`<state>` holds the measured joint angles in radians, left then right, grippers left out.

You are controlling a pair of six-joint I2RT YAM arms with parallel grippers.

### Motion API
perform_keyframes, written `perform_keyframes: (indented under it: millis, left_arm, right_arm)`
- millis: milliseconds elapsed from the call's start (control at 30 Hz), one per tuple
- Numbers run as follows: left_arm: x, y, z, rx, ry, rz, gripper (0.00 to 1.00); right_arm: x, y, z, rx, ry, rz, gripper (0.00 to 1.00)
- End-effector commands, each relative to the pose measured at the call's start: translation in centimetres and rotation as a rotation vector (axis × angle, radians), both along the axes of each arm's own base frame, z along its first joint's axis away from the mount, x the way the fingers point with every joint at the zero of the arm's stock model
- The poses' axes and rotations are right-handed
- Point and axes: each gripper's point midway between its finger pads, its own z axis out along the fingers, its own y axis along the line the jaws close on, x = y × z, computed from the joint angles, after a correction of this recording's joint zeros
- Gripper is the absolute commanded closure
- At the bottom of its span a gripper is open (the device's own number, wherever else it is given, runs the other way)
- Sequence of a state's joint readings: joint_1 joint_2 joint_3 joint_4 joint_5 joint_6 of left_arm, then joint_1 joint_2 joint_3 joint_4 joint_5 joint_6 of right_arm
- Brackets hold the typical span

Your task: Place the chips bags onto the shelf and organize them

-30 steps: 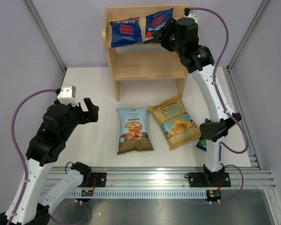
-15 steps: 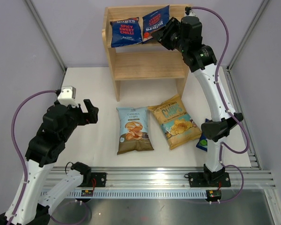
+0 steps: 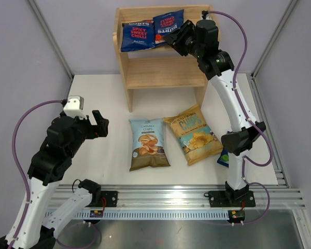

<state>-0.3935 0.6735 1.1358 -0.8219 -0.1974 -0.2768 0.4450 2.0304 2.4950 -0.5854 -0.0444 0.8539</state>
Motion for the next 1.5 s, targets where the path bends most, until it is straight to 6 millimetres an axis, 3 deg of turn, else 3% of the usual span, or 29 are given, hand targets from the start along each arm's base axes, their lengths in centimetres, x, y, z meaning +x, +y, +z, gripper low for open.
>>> perform_keyframes:
  millis: [0, 133, 567, 667, 767, 833, 967, 1300, 1433, 1467]
  left_arm:
    - [-0.2, -0.1, 0.6, 0.002, -0.032, -0.023, 0.08]
    - [-0.2, -0.4, 0.6, -0.001, -0.031, -0.033, 0.09]
    - [-0.4, -0.6, 0.9, -0.004, -0.035, -0.056, 0.09]
    - [-0.1, -0.9, 0.8, -0.004, -0.027, -0.063, 0.09]
    - [0.0, -1.1, 0.6, -0.004, -0.017, -0.072, 0.09]
    - [0.0, -1.2, 0.5, -0.005, -0.019, -0.073, 0.09]
    - [-0.1, -1.3, 0.6, -0.008, -0.021, -0.080, 0.09]
    - [-0.1, -1.3, 0.4, -0.005, -0.018, -0.084, 0.09]
    - [-0.2, -1.2, 0.3, -0.003, -0.019, -0.083, 0.09]
    - [-0.1, -1.2, 0.2, 0.000, -0.018, -0.084, 0.09]
  right_arm:
    - [-0.7, -0.7, 2.2, 0.004, -0.056, -0.010, 0.54]
    - [-1.3, -1.8, 2.7, -0.033, -0.070, -0.025, 0.42]
    - [-2.1, -3.3, 1.1, -0.121, -0.029, 0.001, 0.36]
    - [-2.5, -2.8, 0.9, -0.119, -0.020, 0.040, 0.37]
    - [-2.9, -2.9, 0.9, -0.107, -0.012, 0.041, 0.46]
    - [-3.1, -2.7, 1.6, -0.064, -0.031, 0.041, 0.57]
    - [-3.2, -2.5, 1.6, -0.001, -0.024, 0.038, 0.66]
    - [-1.4, 0.4, 0.9, 0.116, 0.034, 0.120, 0.68]
    - [-1.4, 0.1, 1.5, 0.151, 0.025, 0.097, 0.59]
    - [-1.2, -0.1, 0.7, 0.148, 0.039, 0.082, 0.57]
